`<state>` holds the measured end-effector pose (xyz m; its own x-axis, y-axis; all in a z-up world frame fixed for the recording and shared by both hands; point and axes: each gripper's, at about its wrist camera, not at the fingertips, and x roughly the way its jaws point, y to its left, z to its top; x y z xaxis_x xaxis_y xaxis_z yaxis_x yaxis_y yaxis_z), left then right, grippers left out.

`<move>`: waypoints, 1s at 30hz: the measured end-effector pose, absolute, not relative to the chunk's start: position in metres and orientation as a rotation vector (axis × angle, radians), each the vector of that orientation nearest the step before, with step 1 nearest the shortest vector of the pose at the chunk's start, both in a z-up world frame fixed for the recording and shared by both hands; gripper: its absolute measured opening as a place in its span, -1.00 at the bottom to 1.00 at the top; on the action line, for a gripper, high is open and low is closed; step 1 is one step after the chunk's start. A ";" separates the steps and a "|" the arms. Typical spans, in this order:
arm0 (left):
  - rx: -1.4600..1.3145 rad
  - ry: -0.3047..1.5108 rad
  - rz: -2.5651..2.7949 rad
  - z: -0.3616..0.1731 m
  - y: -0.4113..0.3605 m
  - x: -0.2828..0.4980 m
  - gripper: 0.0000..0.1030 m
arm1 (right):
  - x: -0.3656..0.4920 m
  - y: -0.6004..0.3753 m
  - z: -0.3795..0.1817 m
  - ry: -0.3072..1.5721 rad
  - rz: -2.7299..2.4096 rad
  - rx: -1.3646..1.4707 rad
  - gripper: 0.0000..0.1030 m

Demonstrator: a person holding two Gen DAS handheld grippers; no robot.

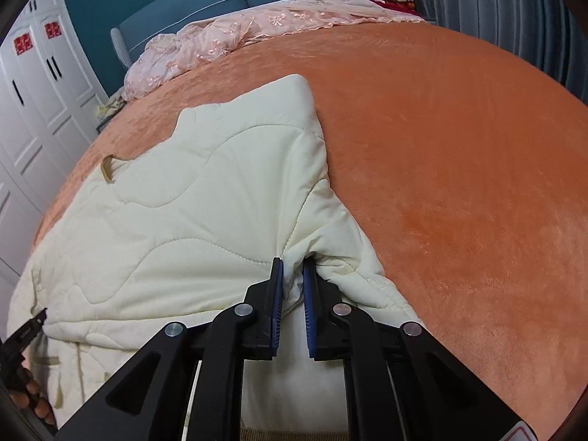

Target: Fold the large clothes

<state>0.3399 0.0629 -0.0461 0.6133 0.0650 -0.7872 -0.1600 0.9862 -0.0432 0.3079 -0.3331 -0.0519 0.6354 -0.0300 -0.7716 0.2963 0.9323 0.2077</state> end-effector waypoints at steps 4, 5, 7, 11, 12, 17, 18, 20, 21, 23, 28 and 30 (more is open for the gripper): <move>-0.051 0.881 0.157 -0.048 0.056 0.338 -0.82 | 0.309 -0.331 -0.051 0.859 -0.203 0.299 -0.80; -0.045 0.877 0.159 -0.048 0.055 0.337 -0.82 | 0.306 -0.333 -0.050 0.857 -0.206 0.305 -0.79; -0.048 0.870 0.157 -0.048 0.055 0.336 -0.82 | 0.297 -0.331 -0.037 0.846 -0.256 0.306 -0.74; -0.054 0.861 0.155 -0.048 0.055 0.335 -0.82 | 0.259 -0.294 0.008 0.717 -0.236 0.315 -0.59; -0.047 0.859 0.158 -0.049 0.054 0.335 -0.82 | 0.261 -0.277 0.014 0.725 -0.183 0.300 -0.59; -0.030 0.854 0.167 -0.049 0.050 0.334 -0.82 | 0.299 -0.190 0.011 0.786 0.029 0.174 -0.59; -0.034 0.854 0.166 -0.049 0.049 0.334 -0.82 | 0.308 -0.179 0.005 0.805 0.044 0.166 -0.60; -0.032 0.851 0.167 -0.050 0.049 0.334 -0.82 | 0.319 -0.164 -0.010 0.846 0.056 0.163 -0.60; -0.027 0.849 0.169 -0.050 0.048 0.334 -0.82 | 0.322 -0.159 -0.018 0.867 0.052 0.158 -0.60; -0.020 0.844 0.172 -0.051 0.048 0.334 -0.82 | 0.318 -0.151 -0.036 0.888 0.030 0.138 -0.60; -0.018 0.832 0.175 -0.053 0.047 0.334 -0.82 | 0.314 -0.148 -0.047 0.880 0.020 0.109 -0.60; -0.015 0.829 0.177 -0.054 0.047 0.333 -0.82 | 0.313 -0.146 -0.049 0.873 0.017 0.097 -0.60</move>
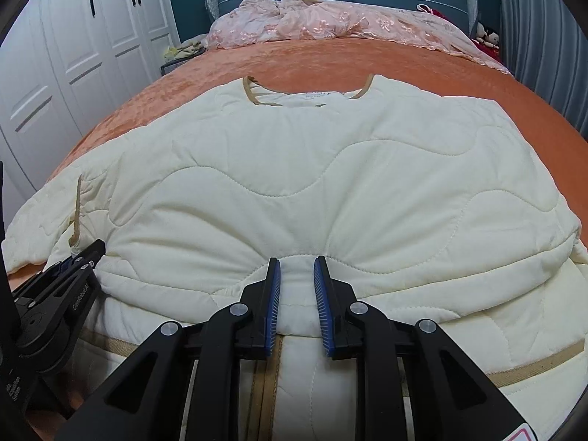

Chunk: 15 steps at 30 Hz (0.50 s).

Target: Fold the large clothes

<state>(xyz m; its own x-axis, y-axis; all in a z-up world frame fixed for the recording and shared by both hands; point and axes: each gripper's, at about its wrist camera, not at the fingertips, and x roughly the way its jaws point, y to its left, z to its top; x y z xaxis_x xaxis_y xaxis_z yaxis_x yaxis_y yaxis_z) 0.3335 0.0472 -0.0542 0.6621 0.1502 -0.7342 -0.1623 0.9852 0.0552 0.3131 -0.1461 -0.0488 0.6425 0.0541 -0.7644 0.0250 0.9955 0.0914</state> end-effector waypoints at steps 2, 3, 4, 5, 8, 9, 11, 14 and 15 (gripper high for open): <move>-0.015 0.826 0.178 -0.055 0.047 0.333 -0.82 | 0.312 -0.143 -0.050 0.865 0.010 0.079 -0.60; -0.015 0.824 0.178 -0.055 0.047 0.333 -0.82 | 0.311 -0.142 -0.050 0.859 0.005 0.066 -0.60; -0.016 0.823 0.178 -0.055 0.047 0.333 -0.82 | 0.311 -0.140 -0.051 0.853 0.000 0.053 -0.60; -0.016 0.822 0.178 -0.055 0.047 0.332 -0.82 | 0.310 -0.138 -0.052 0.846 -0.006 0.040 -0.60; -0.033 0.822 0.171 -0.054 0.049 0.332 -0.81 | 0.308 -0.133 -0.053 0.833 -0.020 0.013 -0.60; -0.054 0.823 0.160 -0.052 0.052 0.332 -0.80 | 0.308 -0.133 -0.053 0.831 -0.022 0.011 -0.60; -0.155 0.828 0.118 -0.044 0.068 0.329 -0.62 | 0.308 -0.133 -0.053 0.833 -0.023 0.010 -0.61; -0.369 0.799 0.096 -0.021 0.114 0.310 0.12 | 0.308 -0.133 -0.053 0.831 -0.026 0.005 -0.61; -0.415 0.761 0.121 -0.010 0.133 0.298 0.21 | 0.308 -0.133 -0.053 0.829 -0.028 0.002 -0.61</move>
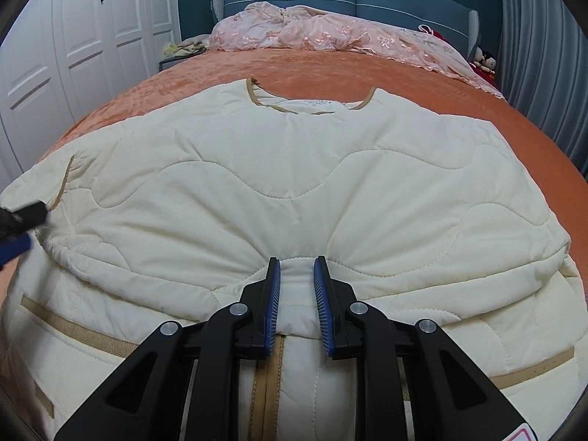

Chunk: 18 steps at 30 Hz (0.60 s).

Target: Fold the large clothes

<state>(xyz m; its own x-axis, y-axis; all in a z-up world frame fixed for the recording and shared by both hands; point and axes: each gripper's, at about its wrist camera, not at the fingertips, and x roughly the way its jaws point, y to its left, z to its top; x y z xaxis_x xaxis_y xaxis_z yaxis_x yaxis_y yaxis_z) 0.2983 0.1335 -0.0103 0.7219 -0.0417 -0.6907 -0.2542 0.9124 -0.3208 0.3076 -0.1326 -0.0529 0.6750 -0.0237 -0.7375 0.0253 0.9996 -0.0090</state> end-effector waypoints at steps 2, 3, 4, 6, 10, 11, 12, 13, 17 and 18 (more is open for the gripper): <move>-0.441 0.692 0.195 0.010 0.174 0.278 0.54 | 0.308 -0.132 -0.053 0.828 -0.031 -0.001 -0.61; -0.438 0.678 0.247 0.016 0.196 0.271 0.62 | 0.308 -0.132 -0.053 0.828 -0.032 -0.002 -0.61; -0.433 0.673 0.307 0.020 0.221 0.266 0.68 | 0.308 -0.133 -0.054 0.828 -0.032 -0.002 -0.61; -0.437 0.707 0.413 0.019 0.272 0.264 0.68 | 0.308 -0.133 -0.054 0.828 -0.033 -0.004 -0.61; -0.572 0.774 0.583 -0.002 0.370 0.256 0.67 | 0.308 -0.131 -0.054 0.827 -0.039 -0.008 -0.61; -0.607 0.774 0.606 -0.007 0.387 0.253 0.67 | 0.308 -0.131 -0.054 0.827 -0.039 -0.007 -0.61; -0.643 0.773 0.624 -0.012 0.402 0.251 0.67 | 0.308 -0.131 -0.054 0.828 -0.039 -0.007 -0.61; -0.679 0.776 0.637 -0.016 0.415 0.250 0.66 | 0.308 -0.131 -0.054 0.827 -0.039 -0.006 -0.61; -0.780 0.743 0.624 -0.027 0.435 0.256 0.64 | 0.308 -0.131 -0.054 0.828 -0.040 -0.007 -0.61; -0.769 0.735 0.627 -0.026 0.434 0.260 0.58 | 0.307 -0.131 -0.054 0.828 -0.041 -0.007 -0.61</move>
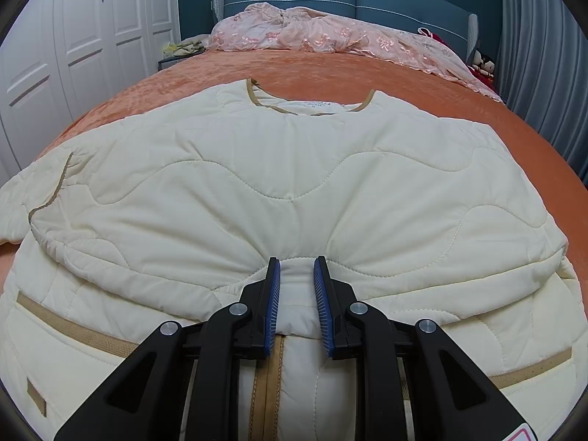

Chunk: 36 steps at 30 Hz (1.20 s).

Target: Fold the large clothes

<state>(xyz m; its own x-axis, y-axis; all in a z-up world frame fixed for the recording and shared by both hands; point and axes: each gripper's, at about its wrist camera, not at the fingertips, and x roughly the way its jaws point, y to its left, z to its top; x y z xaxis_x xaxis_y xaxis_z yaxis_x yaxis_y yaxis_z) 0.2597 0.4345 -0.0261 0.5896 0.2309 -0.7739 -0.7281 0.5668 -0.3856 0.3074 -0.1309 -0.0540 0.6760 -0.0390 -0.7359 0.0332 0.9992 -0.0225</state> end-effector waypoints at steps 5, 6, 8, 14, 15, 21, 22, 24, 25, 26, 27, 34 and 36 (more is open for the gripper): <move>-0.765 0.766 0.540 -0.017 0.426 0.284 -0.84 | 0.307 -0.131 -0.054 0.827 -0.040 -0.006 -0.61; -0.755 0.749 0.513 -0.008 0.419 0.286 -0.84 | 0.307 -0.131 -0.054 0.826 -0.040 -0.006 -0.61; -0.704 0.697 0.452 0.022 0.397 0.292 -0.86 | 0.306 -0.130 -0.053 0.826 -0.040 -0.002 -0.61; -0.516 0.556 0.147 0.135 0.266 0.319 -0.87 | 0.307 -0.132 -0.049 0.829 -0.034 0.020 -0.61; -0.488 0.543 0.083 0.150 0.236 0.322 -0.87 | 0.307 -0.134 -0.047 0.830 -0.030 0.030 -0.61; -0.374 0.645 -0.283 0.163 0.047 0.334 -0.58 | 0.266 -0.170 -0.015 0.755 0.025 0.233 -0.17; -0.360 0.681 -0.326 0.151 0.021 0.334 -0.17 | 0.256 -0.177 -0.011 0.745 0.030 0.254 -0.08; -0.353 0.734 -0.366 0.131 -0.013 0.326 0.38 | 0.236 -0.196 -0.002 0.739 0.042 0.292 0.00; -0.365 0.744 -0.376 0.120 -0.023 0.320 0.39 | 0.229 -0.205 0.001 0.737 0.042 0.300 0.05; -0.375 0.759 -0.381 0.110 -0.028 0.316 0.40 | 0.222 -0.214 0.005 0.732 0.038 0.299 0.12; -0.392 0.779 -0.388 0.101 -0.029 0.313 0.42 | 0.218 -0.224 0.010 0.728 0.028 0.294 0.16; -0.636 0.850 -0.216 0.046 0.039 0.300 0.47 | 0.244 -0.280 0.023 0.738 -0.031 0.401 0.32; -0.703 0.869 -0.130 0.033 0.073 0.305 0.47 | 0.261 -0.291 0.022 0.738 -0.044 0.469 0.32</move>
